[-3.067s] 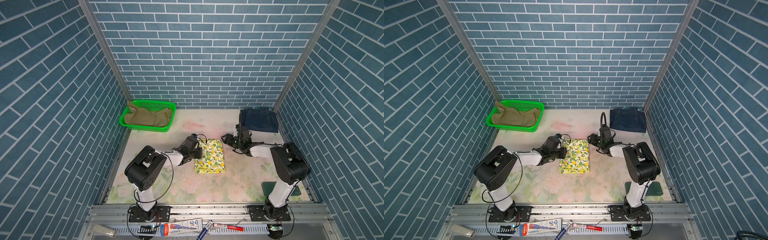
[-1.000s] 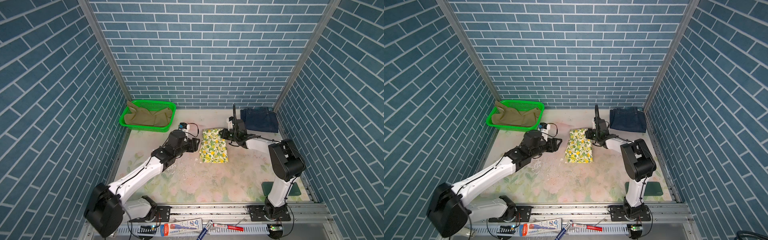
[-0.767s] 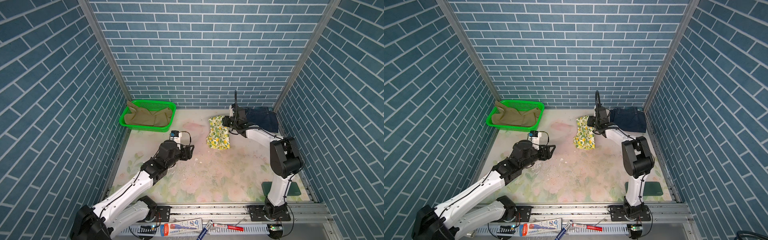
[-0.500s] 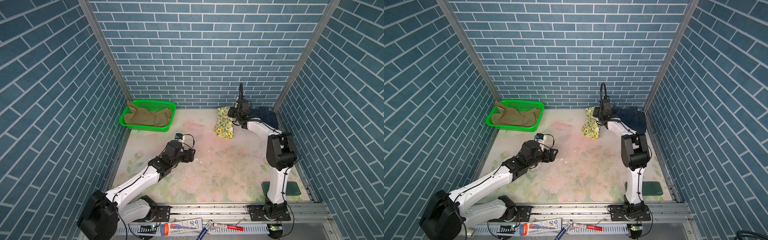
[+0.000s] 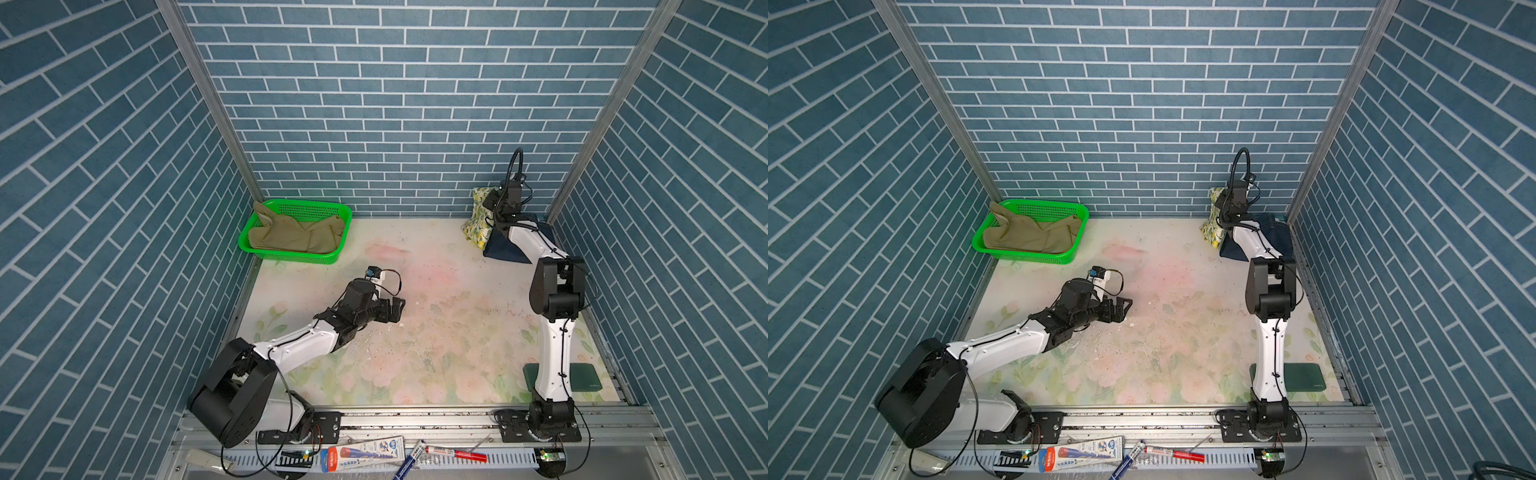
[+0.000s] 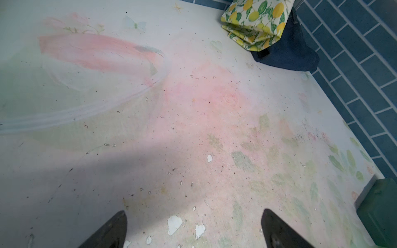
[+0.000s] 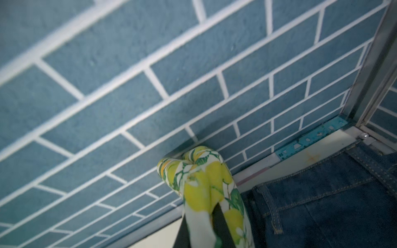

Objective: Fold and stack skirts
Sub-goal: Place the skirt on the skirt.

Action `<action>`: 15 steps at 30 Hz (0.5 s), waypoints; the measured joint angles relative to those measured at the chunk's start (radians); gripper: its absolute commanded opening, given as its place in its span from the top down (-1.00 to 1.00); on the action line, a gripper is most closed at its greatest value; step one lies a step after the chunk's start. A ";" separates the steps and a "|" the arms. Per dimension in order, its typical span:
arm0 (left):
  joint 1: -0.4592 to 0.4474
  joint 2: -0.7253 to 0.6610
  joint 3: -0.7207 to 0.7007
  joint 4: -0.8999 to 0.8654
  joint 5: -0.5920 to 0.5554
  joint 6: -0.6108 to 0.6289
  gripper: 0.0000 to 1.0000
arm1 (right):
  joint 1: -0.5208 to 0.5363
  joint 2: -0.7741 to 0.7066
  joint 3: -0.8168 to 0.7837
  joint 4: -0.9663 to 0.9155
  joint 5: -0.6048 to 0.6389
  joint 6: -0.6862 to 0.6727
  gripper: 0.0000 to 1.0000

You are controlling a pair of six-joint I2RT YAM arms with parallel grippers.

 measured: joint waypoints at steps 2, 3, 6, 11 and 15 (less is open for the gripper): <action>0.000 0.012 0.000 0.007 0.003 0.002 -0.96 | -0.006 0.010 0.004 0.029 0.027 0.031 1.00; 0.000 0.014 0.000 0.012 0.003 0.003 -0.96 | -0.008 0.011 0.004 0.039 0.039 0.043 1.00; 0.000 0.017 0.000 0.025 0.007 0.004 -0.96 | -0.021 0.014 -0.005 0.082 0.075 0.085 1.00; 0.000 0.017 -0.001 0.037 0.008 0.004 -0.95 | -0.053 -0.021 -0.122 0.193 0.109 0.138 1.00; 0.000 0.017 -0.006 0.044 0.011 0.004 -0.95 | -0.109 -0.067 -0.277 0.259 0.120 0.195 1.00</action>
